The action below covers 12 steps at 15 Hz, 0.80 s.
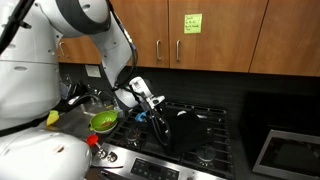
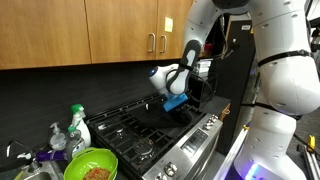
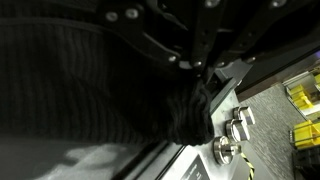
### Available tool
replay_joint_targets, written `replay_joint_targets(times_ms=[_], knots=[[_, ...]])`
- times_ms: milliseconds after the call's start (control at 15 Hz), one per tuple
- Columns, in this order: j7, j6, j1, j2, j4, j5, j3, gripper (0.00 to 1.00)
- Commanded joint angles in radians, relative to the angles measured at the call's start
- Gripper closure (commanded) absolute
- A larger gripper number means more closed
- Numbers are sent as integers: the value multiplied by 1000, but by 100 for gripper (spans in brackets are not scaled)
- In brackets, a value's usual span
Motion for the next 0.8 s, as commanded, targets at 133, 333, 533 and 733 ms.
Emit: replay_joint_targets(times_ms=[133, 333, 533, 733], knots=[[49, -1, -27, -83, -86, -37, 48, 99], [61, -10, -25, -92, -100, -42, 65, 99], [68, -12, -25, -98, -106, -42, 79, 99], [69, -2, -28, -110, -121, -44, 88, 99]])
